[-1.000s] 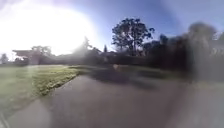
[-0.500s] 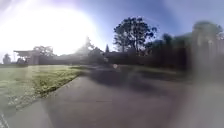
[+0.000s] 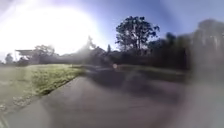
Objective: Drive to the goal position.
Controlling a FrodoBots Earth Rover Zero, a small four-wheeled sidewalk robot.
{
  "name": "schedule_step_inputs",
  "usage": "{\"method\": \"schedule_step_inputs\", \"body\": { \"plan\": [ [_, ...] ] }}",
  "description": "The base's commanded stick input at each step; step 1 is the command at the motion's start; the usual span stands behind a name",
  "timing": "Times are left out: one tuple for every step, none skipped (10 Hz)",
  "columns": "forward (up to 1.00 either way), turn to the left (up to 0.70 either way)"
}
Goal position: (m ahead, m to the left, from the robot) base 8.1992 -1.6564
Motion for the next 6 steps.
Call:
{"method": "schedule_step_inputs", "body": {
  "plan": [
    [0.7,0.0],
    [0.7,0.0],
    [0.7,0.0],
    [0.0,0.0],
    [0.0,0.0],
    [0.0,0.0]
  ]
}}
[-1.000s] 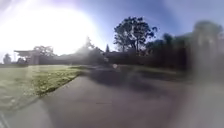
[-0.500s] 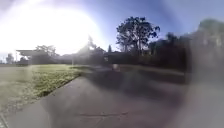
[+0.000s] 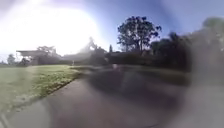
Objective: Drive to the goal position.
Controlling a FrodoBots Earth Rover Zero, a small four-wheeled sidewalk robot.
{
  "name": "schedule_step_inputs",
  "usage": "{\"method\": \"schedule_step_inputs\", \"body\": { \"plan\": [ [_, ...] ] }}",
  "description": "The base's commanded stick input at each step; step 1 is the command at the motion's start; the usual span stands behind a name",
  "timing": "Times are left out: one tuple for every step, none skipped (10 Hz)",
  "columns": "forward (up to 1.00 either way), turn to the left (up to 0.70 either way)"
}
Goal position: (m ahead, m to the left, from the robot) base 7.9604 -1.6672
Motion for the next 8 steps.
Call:
{"method": "schedule_step_inputs", "body": {
  "plan": [
    [0.0,0.0],
    [0.0,0.0],
    [0.0,0.0],
    [0.0,0.0],
    [0.0,0.0],
    [0.0,0.0],
    [0.7,0.0],
    [0.7,0.0]
  ]
}}
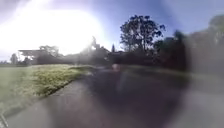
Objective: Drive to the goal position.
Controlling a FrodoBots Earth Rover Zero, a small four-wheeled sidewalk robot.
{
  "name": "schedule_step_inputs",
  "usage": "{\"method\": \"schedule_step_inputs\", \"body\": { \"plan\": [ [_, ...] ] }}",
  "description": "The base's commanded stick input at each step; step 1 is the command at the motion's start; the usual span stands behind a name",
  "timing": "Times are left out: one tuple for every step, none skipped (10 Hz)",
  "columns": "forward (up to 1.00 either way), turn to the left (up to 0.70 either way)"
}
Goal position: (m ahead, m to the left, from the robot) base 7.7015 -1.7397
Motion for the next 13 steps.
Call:
{"method": "schedule_step_inputs", "body": {
  "plan": [
    [0.7,0.0],
    [0.7,0.0],
    [0.7,0.0],
    [0.7,0.0],
    [0.7,0.0],
    [0.7,0.0],
    [0.7,0.0],
    [0.7,0.0],
    [0.7,0.0],
    [0.7,-0.06],
    [0.7,-0.17],
    [0.7,-0.29],
    [0.7,-0.35]
  ]
}}
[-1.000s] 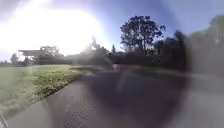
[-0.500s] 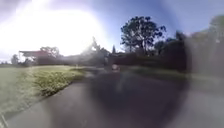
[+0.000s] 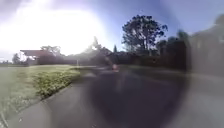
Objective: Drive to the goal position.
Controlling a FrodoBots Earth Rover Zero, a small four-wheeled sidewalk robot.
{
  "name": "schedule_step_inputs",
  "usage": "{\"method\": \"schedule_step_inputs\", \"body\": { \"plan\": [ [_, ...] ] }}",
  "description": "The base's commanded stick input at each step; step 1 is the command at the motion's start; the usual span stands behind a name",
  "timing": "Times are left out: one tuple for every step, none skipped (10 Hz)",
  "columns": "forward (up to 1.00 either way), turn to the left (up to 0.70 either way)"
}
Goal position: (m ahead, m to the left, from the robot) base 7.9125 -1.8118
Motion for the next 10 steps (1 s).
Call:
{"method": "schedule_step_inputs", "body": {
  "plan": [
    [0.7,-0.35],
    [0.7,-0.35],
    [0.7,-0.35],
    [0.7,-0.35],
    [0.7,-0.35],
    [0.7,-0.35],
    [0.7,-0.35],
    [0.7,-0.35],
    [0.7,-0.27],
    [0.7,-0.18]
  ]
}}
